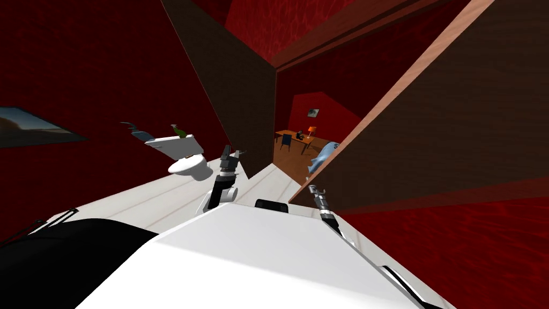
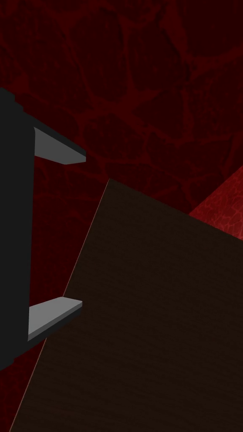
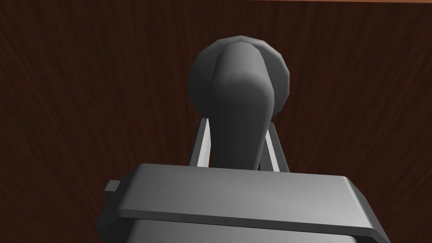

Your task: Pull the door open

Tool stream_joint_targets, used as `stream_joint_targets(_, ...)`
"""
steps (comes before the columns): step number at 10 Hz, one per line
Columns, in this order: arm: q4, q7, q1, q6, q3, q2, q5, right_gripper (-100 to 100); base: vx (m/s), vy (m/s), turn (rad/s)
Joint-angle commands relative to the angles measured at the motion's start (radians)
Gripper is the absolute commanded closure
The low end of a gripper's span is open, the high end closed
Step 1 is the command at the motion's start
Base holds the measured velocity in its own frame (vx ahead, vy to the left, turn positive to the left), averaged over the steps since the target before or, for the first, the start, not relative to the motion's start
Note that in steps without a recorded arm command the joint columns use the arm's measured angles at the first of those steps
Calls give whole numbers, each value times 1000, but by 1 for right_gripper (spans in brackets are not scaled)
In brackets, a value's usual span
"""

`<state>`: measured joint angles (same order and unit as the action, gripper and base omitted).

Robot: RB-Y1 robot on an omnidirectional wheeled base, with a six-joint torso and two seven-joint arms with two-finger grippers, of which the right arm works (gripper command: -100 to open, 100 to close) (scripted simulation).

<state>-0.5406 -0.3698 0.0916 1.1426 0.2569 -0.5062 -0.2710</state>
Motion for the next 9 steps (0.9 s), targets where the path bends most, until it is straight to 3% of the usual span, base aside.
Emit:
stream_joint_targets(1,0,0,0,0,0,0,0,100,-54,-11,18)
stream_joint_targets(2,13,-8,12,29,11,-6,-1,100,-147,-48,216)
stream_joint_targets(9,50,-33,54,130,43,-36,-11,100,-200,-71,169)
